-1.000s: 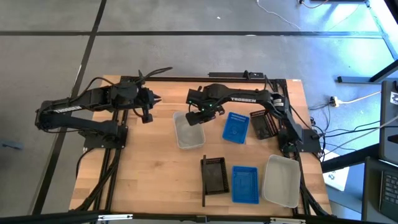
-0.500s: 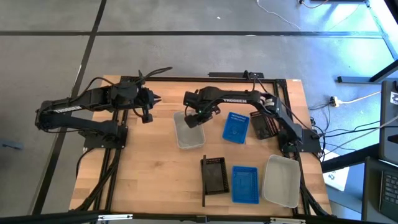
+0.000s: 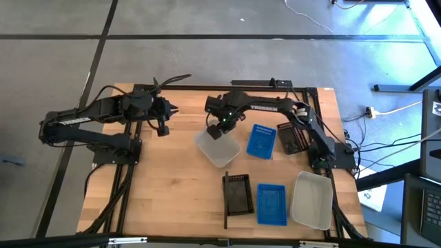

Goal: Stack baskets on shelf by color
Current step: Stack the gray bin on top of the gray bins on the shelf

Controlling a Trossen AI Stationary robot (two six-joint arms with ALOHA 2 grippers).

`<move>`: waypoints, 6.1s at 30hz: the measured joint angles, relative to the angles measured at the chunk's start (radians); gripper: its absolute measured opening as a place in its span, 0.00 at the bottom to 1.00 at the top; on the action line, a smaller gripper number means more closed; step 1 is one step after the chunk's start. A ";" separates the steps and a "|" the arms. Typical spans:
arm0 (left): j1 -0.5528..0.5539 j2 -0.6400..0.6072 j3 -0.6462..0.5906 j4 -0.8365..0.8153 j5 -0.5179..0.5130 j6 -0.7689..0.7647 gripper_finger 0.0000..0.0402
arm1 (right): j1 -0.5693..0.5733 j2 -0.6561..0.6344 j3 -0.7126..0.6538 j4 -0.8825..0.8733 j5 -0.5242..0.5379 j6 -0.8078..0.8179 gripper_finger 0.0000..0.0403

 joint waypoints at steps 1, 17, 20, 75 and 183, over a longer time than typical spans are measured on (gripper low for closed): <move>0.000 0.000 0.000 0.000 0.000 0.000 0.09 | -0.003 -0.008 0.026 -0.017 0.000 0.001 0.01; 0.000 0.000 0.000 0.001 0.000 0.027 0.09 | 0.008 -0.334 0.174 -0.368 0.291 0.177 0.00; 0.000 0.000 0.000 0.002 0.000 0.026 0.09 | 0.033 -0.428 0.171 -0.384 0.350 0.247 0.00; 0.214 0.083 -0.001 0.340 0.306 0.096 0.10 | 0.776 -1.348 -0.636 -0.376 0.082 1.454 0.00; 0.226 0.237 -0.001 0.407 0.301 0.128 0.10 | 0.917 -1.062 -0.684 -0.358 0.019 1.711 0.21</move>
